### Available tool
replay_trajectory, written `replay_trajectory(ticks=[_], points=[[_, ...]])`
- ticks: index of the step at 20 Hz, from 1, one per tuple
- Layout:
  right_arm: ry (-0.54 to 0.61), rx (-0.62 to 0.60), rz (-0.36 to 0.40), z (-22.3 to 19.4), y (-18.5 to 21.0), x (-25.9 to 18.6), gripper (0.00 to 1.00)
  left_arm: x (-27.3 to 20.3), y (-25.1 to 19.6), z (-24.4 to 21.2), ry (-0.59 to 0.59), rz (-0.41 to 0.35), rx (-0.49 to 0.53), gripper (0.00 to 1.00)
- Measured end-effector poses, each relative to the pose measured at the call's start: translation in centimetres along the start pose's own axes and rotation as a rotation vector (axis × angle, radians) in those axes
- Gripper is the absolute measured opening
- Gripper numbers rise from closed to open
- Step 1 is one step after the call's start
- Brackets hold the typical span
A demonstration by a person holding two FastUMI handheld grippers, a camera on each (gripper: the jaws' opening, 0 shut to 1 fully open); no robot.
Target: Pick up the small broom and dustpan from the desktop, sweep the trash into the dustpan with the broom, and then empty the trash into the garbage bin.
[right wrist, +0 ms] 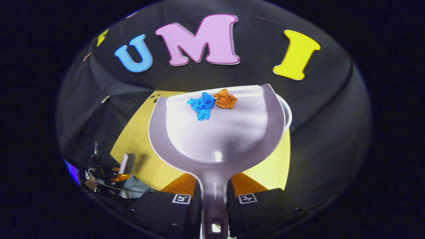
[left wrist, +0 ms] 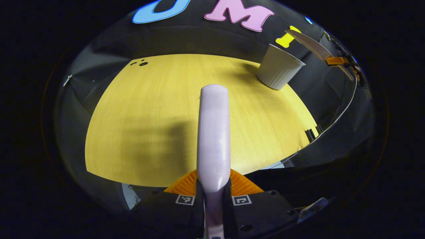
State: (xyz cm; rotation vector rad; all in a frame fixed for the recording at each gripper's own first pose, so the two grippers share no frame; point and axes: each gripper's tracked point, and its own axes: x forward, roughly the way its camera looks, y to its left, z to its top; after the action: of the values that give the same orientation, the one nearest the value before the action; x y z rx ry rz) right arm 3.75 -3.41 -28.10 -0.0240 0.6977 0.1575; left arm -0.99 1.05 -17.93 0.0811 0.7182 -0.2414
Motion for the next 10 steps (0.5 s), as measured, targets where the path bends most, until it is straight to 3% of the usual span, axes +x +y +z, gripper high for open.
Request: replay_trajectory(ticks=[1,3,6,7,10], points=[[-0.011,0.001,-0.03,-0.3,-0.3,0.2,0.32,-0.2,0.1,0.1,-0.005,0.002,-0.02,0.27],[-0.026,0.004,-0.094,0.0,-0.6,0.1,0.41,-0.3,0.5,-0.2,-0.009,0.007,-0.06,0.27],[-0.032,0.01,-0.179,0.1,-0.9,0.0,0.32,-0.1,1.3,-0.6,-0.003,0.015,-0.112,0.27],[-0.029,-0.009,-0.211,0.1,-1.2,-0.2,0.37,0.0,1.6,-0.7,0.005,0.021,-0.129,0.27],[-0.026,-0.095,-0.341,0.2,-3.5,-0.2,0.36,0.4,2.4,0.0,0.011,0.044,-0.15,0.27]])
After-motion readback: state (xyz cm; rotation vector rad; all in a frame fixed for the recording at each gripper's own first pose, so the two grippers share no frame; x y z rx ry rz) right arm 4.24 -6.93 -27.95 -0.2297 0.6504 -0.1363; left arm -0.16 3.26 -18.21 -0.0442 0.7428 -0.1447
